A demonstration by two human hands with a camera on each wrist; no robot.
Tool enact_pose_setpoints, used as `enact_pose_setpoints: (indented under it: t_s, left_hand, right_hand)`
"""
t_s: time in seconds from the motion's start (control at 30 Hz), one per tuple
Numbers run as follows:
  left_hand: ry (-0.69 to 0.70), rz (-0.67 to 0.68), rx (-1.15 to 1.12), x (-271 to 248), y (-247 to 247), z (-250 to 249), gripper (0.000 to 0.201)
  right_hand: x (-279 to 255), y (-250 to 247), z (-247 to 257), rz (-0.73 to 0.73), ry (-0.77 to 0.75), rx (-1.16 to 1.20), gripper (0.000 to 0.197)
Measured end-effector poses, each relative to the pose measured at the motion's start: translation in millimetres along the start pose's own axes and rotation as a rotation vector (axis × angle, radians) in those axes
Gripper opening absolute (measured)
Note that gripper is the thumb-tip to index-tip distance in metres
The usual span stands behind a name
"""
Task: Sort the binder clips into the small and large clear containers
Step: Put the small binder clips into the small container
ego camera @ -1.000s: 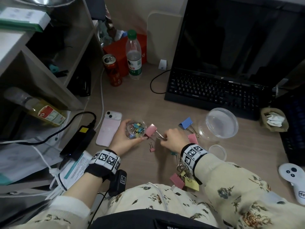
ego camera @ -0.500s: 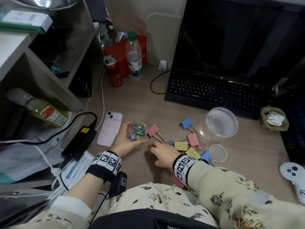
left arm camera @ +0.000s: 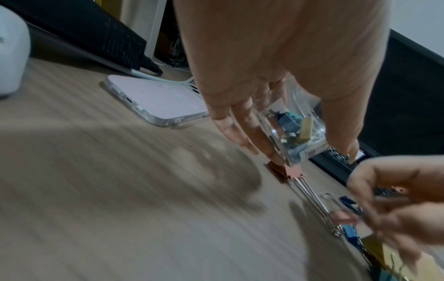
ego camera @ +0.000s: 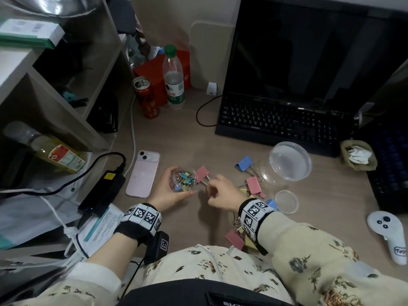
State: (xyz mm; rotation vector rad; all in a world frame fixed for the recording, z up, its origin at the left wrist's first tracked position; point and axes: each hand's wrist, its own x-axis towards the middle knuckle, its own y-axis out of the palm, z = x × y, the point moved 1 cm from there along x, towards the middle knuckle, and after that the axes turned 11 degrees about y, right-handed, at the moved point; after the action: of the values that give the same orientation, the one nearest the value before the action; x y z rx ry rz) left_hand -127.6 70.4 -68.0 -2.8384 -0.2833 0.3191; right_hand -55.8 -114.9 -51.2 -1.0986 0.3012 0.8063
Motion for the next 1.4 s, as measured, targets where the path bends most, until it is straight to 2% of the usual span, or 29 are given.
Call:
enact_pose_setpoints:
  t_s: [0.17, 0.27, 0.43, 0.57, 0.7, 1.07, 1.13, 1.27, 1.4]
  left_hand:
    - [0.018, 0.007, -0.029, 0.7, 7.7, 2.0, 0.075]
    - [0.011, 0.018, -0.041, 2.2, 8.1, 4.3, 0.076]
    - [0.004, 0.001, -0.025, 0.2, 4.8, 7.1, 0.079]
    - [0.000, 0.008, -0.007, -1.4, 1.2, 8.2, 0.080]
    - [-0.008, 0.004, 0.011, -2.1, -1.1, 3.7, 0.080]
    - [-0.014, 0.014, -0.003, 0.1, 1.6, 7.9, 0.081]
    - [-0.016, 0.009, -0.008, 0.0, 1.1, 12.2, 0.082]
    - [-0.011, 0.020, -0.006, 1.3, 2.1, 13.5, 0.082]
    - [0.023, 0.024, 0.004, 3.3, 4.0, 10.9, 0.076]
  right_hand:
    - [-0.8, -19.2, 2.0, -0.125, -0.009, 0.112, 0.008]
    - [0.0, -18.9, -1.1, -0.106, -0.002, 0.032, 0.010]
    - [0.8, 3.3, -0.3, -0.026, -0.059, -0.221, 0.046]
    - [3.9, 20.7, 2.9, -0.020, -0.121, -0.374, 0.060]
    - [4.1, 26.5, 3.5, -0.008, -0.118, -0.449, 0.046]
    - [1.4, 29.0, -9.6, 0.014, -0.100, -0.409, 0.033]
    - [0.8, 26.9, -10.7, 0.011, -0.089, -0.341, 0.024]
    - [0.3, 2.7, -0.5, -0.077, -0.049, -0.045, 0.012]
    - [-0.8, -18.4, 23.6, -0.289, -0.204, 0.189, 0.013]
